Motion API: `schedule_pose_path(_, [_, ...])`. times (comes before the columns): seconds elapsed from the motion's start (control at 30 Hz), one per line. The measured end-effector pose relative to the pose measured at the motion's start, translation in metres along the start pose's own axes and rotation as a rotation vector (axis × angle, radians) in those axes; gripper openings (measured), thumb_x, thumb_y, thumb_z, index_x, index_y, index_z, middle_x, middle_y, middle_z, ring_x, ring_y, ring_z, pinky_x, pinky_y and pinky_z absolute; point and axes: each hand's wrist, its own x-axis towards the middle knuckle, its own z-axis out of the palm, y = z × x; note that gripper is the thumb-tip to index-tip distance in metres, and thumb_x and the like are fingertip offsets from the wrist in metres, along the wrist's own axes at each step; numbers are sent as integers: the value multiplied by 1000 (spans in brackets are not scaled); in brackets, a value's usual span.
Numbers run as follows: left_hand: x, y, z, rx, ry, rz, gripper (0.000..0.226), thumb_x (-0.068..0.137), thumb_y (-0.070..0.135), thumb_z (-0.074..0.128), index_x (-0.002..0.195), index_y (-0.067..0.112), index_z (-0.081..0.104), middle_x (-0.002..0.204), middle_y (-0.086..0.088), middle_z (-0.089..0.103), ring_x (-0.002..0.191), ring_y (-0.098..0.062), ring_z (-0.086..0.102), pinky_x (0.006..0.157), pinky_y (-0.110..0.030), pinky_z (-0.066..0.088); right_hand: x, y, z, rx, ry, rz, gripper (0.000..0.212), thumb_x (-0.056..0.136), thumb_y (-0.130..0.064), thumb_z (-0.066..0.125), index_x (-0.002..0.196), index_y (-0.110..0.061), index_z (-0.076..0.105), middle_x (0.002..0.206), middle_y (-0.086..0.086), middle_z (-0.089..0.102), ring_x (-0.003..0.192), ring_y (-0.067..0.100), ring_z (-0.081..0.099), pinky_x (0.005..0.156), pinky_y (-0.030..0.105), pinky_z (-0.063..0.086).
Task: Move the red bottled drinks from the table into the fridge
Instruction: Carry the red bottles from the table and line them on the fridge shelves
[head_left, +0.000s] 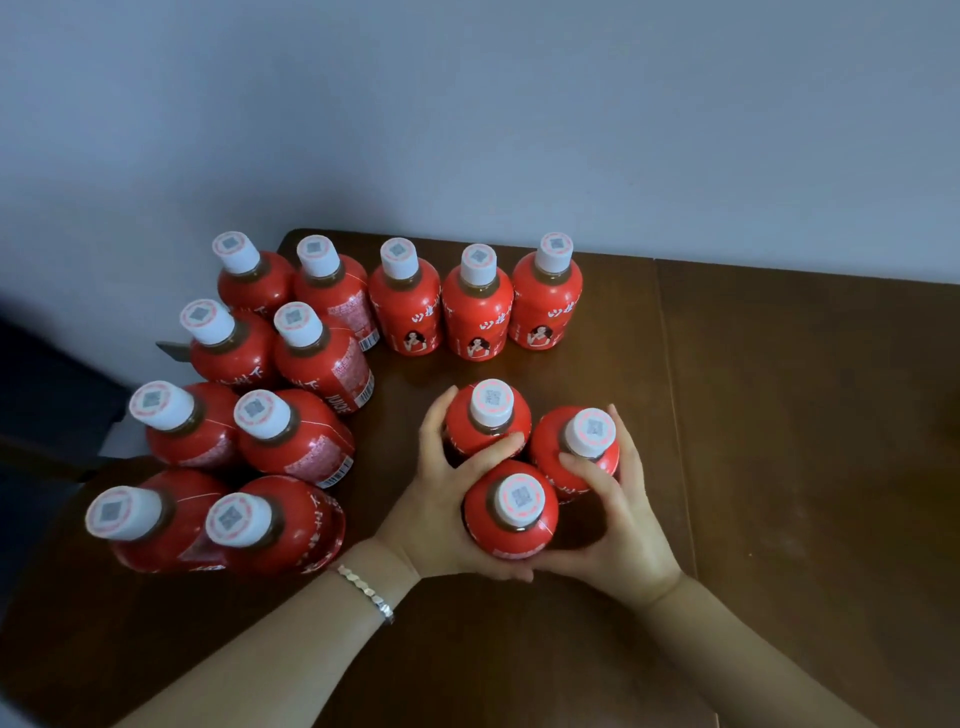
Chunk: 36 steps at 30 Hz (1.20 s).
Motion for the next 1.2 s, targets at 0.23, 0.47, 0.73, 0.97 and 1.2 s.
schedule_pose_path(0.23, [4,-4,5,-79,8,28,87,52,74,70,128,60,30,148,18,-16,143,-25,18,112,-29,30,5,8,16,9,14,-2,112,44,-50,85,132,-32,19,140,12,9,141,6,7,111,10,20])
schedule_pose_path(0.47, [12,20,7,-209,36,-129,69,45,53,75,109,46,50,143,14,-1,134,6,21,104,-7,26,3,-16,8,171,-61,277,107,41,-51,74,126,-50,8,134,-1,4,130,16,23,99,-2,24])
schedule_pose_path(0.73, [10,85,-2,-243,-98,-183,69,41,59,71,105,52,47,136,24,5,128,13,21,98,1,22,-26,-62,-45,221,-54,364,110,41,-54,77,126,-55,7,121,-27,7,116,-32,10,91,-7,25])
schedule_pose_path(0.97, [27,198,2,-249,-179,-38,69,43,60,71,106,56,45,134,25,7,132,-4,23,108,-16,29,-61,-122,-144,174,85,322,107,44,-53,78,124,-57,7,120,-32,9,122,-24,18,93,-2,33])
schedule_pose_path(1.2, [4,343,52,-304,-293,160,70,44,61,72,108,61,42,122,37,10,132,-12,29,106,-30,38,-171,-187,-252,60,298,325,100,45,-57,72,122,-54,8,116,-35,11,108,-36,15,83,-8,31])
